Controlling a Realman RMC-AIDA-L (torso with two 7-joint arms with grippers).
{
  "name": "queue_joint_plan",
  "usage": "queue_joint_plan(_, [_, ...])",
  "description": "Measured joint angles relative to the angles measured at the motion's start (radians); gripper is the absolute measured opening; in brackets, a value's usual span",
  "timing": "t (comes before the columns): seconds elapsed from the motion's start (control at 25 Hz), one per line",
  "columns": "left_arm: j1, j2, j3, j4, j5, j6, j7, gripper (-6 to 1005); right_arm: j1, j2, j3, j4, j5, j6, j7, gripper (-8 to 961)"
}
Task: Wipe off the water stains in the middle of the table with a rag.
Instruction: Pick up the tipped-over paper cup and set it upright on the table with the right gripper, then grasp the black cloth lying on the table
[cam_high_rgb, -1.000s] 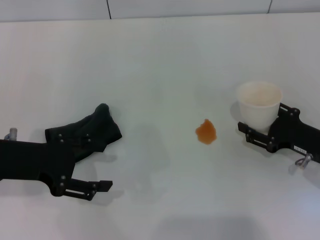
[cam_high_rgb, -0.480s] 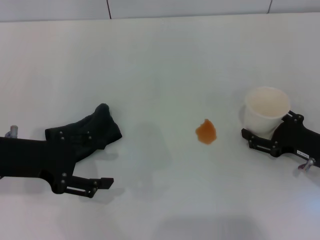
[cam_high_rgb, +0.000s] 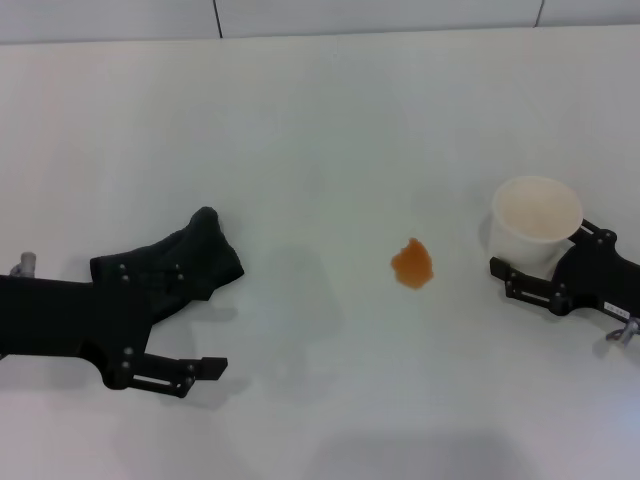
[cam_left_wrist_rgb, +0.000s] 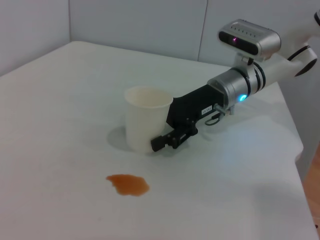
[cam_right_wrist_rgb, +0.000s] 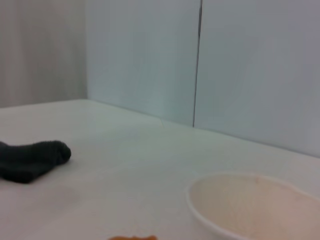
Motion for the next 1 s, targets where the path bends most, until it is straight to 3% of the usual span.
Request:
queue_joint_plan(0.2, [0.008, 0.0, -0.001, -0.001, 0.0, -0.001, 0.002, 888, -0.008, -0.027, -0.004, -0.032, -0.065, -0.018, 0.074, 868])
queue_joint_plan(0.48, [0.012, -0.001, -0.007, -0.002, 0.0, -0.004, 0.005, 888, -0.026, -0.101, -0.005, -0.128, -0.203, -0.061, 0.252, 868])
queue_joint_plan(0.6, [0.012, -0.002, -0.009, -0.002, 0.0, -0.005, 0.001, 888, -0.067, -0.128, -0.002, -0.266, -0.292, -0.103, 0.369, 868])
queue_joint_plan(0.76, [0.013, -0.001, -0.018, -0.002, 0.0, -0.006, -0.003, 888, -0.115, -0.143, 0.006, -0.512, -0.485, -0.135, 0.586, 868])
queue_joint_plan(1.0, [0.007, 0.004, -0.024, -0.001, 0.002, -0.011, -0.033, 887, -0.067, -0.155, 0.088, -0.747, -0.785, -0.309, 0.849, 867])
